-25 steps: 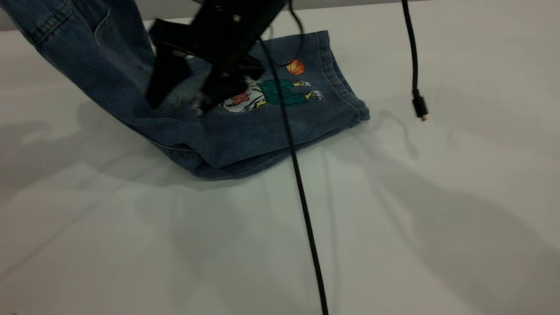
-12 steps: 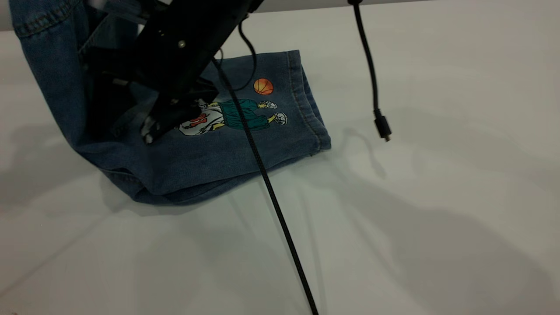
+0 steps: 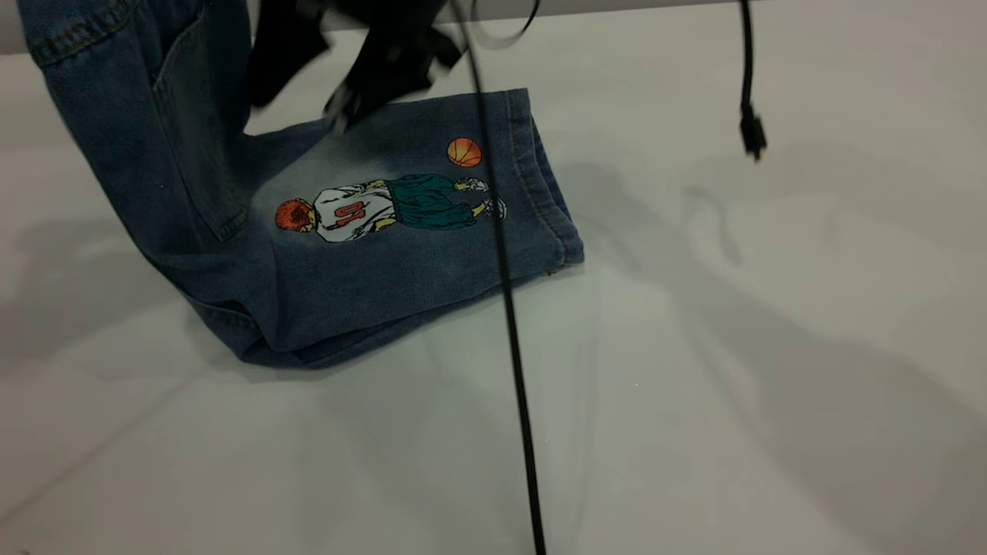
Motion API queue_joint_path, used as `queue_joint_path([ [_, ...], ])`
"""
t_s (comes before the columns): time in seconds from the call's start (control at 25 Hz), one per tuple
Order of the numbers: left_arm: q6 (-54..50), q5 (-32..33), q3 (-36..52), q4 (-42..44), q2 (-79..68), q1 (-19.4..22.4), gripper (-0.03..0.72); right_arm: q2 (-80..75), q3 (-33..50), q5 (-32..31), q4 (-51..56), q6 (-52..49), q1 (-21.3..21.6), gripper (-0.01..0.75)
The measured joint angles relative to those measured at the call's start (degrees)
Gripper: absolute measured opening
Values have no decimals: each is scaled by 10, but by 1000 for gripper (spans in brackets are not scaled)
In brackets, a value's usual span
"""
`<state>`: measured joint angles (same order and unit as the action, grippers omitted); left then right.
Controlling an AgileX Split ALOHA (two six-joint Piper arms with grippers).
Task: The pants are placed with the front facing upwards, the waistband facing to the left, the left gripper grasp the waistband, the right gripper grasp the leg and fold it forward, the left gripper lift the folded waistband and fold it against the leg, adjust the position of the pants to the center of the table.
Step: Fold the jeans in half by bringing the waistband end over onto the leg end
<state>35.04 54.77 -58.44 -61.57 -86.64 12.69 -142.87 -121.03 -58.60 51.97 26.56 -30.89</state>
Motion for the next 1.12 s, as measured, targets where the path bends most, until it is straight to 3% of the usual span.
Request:
queue_joint_path([
  [0.32,1,-94,0,0,0,-98,135,43,-91,-61,-3,-14,78,479],
  [0.6,1,-184,0,-1,-41,-198,135,50,-233,-113,-1,-72,137,479],
  [0.88,2,-229,0,-5,-147,-276,135,72,-286,-116,-9,-82,150,479],
  [1.12,3,-285,0,-33,-231,-301,135,71,-285,-114,-17,-81,150,479],
])
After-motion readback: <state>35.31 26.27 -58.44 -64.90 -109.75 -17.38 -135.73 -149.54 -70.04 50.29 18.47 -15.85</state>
